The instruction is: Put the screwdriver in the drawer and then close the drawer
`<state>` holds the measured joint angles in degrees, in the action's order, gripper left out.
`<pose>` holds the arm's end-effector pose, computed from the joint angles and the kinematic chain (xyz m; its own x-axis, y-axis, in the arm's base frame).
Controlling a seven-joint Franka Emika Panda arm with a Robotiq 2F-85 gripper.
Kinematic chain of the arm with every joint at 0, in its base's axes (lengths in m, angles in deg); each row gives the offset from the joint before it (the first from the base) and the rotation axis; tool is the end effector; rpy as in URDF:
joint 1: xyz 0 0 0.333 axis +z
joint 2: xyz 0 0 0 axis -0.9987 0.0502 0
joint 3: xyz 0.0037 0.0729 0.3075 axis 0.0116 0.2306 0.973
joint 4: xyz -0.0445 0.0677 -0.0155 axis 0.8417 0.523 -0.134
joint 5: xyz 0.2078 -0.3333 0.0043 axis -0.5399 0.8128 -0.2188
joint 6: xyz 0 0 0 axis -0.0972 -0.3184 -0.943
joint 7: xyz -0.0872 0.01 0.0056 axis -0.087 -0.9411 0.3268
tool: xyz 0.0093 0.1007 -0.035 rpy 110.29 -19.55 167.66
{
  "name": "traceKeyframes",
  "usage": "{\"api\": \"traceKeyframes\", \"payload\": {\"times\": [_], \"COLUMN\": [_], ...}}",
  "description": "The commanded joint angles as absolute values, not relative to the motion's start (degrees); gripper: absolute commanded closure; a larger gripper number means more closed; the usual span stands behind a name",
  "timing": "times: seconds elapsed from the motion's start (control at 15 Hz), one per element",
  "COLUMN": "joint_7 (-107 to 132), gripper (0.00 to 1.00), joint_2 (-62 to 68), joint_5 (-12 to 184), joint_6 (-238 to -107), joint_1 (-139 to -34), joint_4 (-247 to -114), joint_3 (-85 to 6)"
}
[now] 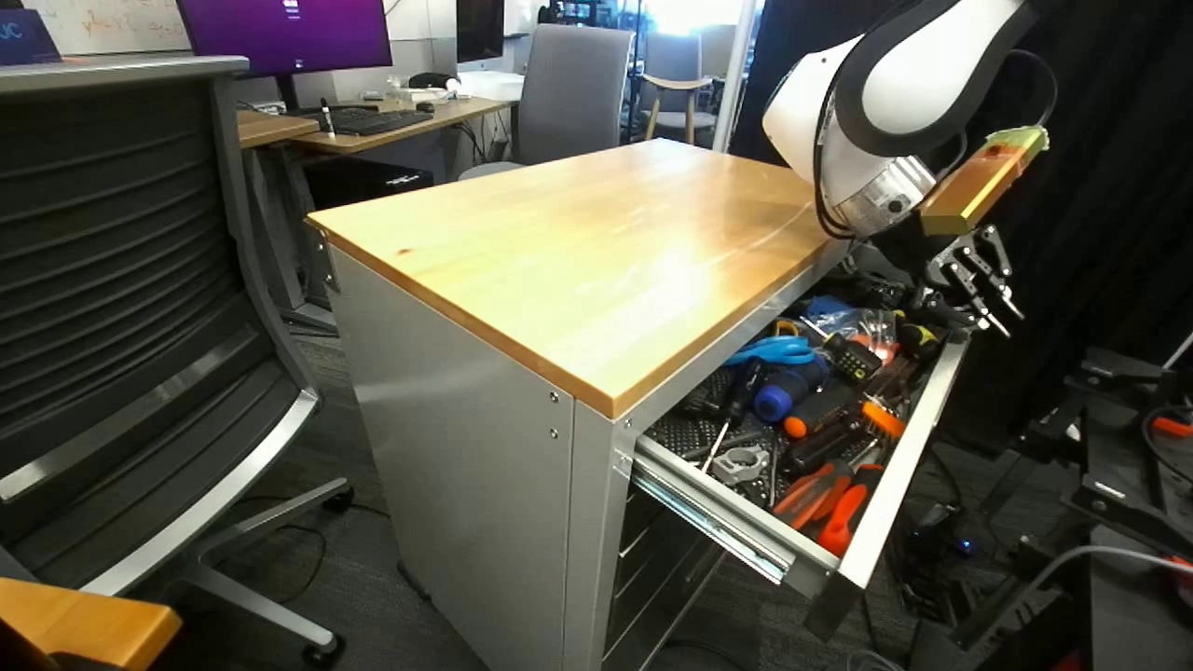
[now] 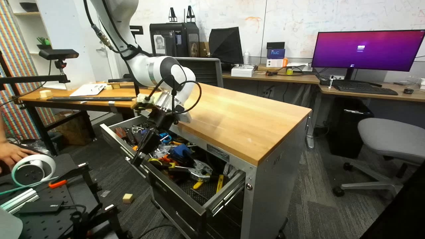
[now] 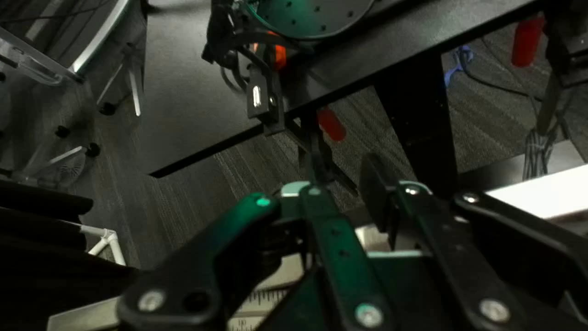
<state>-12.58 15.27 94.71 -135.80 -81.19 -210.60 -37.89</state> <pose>0.4515 0.0071 0.1418 0.6380 -0.4286 -0.6397 -0.0822 -0.8639 0.4968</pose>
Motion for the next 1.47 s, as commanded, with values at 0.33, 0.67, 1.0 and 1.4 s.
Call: {"api": "traceKeyframes", "payload": {"times": [0.33, 0.67, 1.0, 1.4], "joint_7": [-17.68, -20.03, -19.38, -18.05], "gripper": [0.97, 0.95, 0.96, 0.95], "joint_2": [14.81, 15.36, 14.76, 12.79], "joint_5": [94.74, 95.77, 96.72, 96.25], "joint_6": [-145.51, -149.58, -155.14, -166.18], "joint_1": [-80.48, -80.27, -80.1, -80.68], "joint_4": [-211.57, -210.13, -209.22, -210.6], "joint_3": [-39.08, -39.15, -38.52, -38.24]}}
